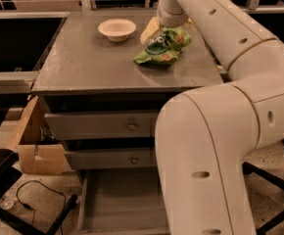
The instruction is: Place green rice chip bag into bottom drawer
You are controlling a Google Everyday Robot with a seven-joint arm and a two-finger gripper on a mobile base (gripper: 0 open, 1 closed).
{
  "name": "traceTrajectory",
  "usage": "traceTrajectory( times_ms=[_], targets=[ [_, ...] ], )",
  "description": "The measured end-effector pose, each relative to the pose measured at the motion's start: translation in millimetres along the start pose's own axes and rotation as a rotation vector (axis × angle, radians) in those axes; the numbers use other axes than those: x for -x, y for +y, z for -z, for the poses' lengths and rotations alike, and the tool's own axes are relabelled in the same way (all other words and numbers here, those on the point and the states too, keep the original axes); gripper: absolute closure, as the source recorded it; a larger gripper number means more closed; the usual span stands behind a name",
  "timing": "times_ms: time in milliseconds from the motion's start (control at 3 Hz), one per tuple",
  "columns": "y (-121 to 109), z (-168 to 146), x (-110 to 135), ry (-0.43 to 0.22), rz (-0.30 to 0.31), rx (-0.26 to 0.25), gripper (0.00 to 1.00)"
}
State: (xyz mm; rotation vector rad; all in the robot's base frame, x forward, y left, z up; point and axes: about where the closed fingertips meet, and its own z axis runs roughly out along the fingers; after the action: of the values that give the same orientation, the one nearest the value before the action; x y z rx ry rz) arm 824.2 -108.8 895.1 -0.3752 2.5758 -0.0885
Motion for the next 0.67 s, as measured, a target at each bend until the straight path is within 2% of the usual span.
traceTrajectory(
  times_ms=[333, 667],
  targets=[
    [1.1, -20.8, -6.4, 0.037, -0.02, -0.001, 0.19],
    [1.4, -22.0, -6.6, 0.038, -0.02, -0.001, 0.42]
  ],
)
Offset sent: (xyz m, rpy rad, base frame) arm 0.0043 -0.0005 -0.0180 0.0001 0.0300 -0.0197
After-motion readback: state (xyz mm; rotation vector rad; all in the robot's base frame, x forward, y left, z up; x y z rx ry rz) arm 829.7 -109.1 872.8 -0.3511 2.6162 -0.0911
